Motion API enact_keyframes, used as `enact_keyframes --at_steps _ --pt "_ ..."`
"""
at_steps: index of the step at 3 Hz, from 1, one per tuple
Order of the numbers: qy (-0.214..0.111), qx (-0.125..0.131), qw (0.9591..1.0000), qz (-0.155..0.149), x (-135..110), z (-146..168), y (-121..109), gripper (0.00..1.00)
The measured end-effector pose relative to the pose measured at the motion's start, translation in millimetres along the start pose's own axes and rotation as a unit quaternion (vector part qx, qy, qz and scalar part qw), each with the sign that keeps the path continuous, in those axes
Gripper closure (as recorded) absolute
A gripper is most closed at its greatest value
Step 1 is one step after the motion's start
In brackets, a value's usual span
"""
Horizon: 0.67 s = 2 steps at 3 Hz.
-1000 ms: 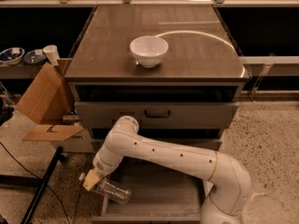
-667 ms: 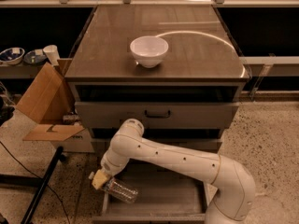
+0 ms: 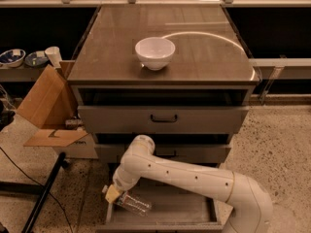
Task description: Place water bottle into bottom drawer
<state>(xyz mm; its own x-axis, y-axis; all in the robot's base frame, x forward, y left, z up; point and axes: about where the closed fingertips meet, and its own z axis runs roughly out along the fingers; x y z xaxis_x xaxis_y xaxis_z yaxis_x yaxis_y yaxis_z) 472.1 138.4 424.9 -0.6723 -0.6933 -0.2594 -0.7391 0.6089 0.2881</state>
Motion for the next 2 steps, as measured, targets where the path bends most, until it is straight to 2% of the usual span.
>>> enact_keyframes --at_steps 1,2 --pt "-0.04 0.04 0.9982 -0.016 27.2 26.3 -12.0 1.0" --pt "-0.074 0.071 0.9944 -0.024 39.9 40.1 -29.7 1.0"
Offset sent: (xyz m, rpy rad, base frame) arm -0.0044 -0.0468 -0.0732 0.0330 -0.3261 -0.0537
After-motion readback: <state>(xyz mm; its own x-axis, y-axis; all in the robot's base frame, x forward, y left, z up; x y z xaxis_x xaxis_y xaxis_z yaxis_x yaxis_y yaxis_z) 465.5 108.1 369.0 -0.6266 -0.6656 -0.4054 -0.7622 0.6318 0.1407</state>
